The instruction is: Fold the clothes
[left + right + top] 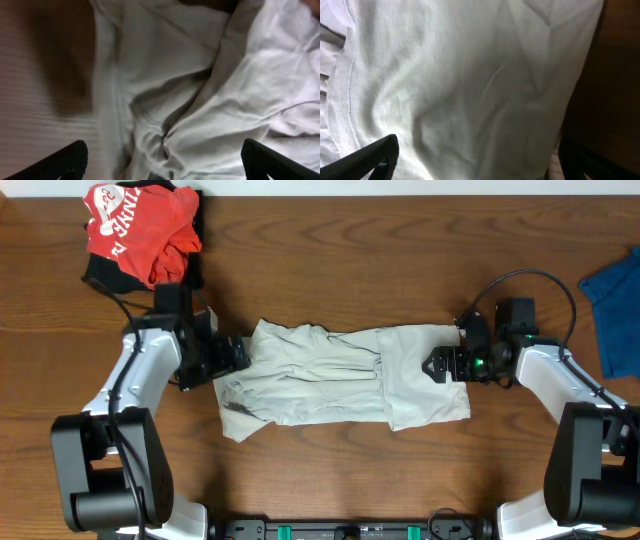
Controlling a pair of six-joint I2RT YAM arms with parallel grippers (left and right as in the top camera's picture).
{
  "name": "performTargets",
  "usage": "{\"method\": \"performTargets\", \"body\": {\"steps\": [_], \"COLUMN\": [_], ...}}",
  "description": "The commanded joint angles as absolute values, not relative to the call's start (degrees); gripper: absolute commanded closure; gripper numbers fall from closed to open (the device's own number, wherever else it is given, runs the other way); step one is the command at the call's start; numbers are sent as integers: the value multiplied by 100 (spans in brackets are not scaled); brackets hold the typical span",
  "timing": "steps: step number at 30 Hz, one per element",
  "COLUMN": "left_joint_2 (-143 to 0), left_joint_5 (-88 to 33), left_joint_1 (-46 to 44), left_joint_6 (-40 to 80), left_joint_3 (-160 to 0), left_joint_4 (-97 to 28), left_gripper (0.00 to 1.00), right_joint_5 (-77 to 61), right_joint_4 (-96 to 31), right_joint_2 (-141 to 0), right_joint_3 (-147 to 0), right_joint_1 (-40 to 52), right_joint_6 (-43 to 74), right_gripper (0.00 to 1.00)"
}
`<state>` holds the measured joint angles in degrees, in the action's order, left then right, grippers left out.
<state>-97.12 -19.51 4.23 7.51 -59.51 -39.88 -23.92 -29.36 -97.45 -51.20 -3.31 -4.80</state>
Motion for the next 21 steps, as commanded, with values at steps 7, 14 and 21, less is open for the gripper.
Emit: {"method": "performTargets", "body": {"steps": [7,14,21], "left_joint_2": [-9721,-9891,-10075], "left_joint_5": [-2161,-2228,-2510], "left_joint_1": [681,937,937], "left_joint_6": [757,585,502], "left_joint_3": [-5505,-5459,-5452], "left_joint_4": [-3695,-3695,-3677], "left_gripper": [2,2,2], "right_joint_5": [-2383,-2386,-2403], "right_joint_4": [-3050,-3085,-3111], "right_joint_2": [-9668,-9668,-9668], "right_joint_3": [-5083,-5083,-5083], "right_joint_1": [-259,-259,-259], "right_joint_6": [-434,-434,-434], "right_gripper": [1,1,1]}}
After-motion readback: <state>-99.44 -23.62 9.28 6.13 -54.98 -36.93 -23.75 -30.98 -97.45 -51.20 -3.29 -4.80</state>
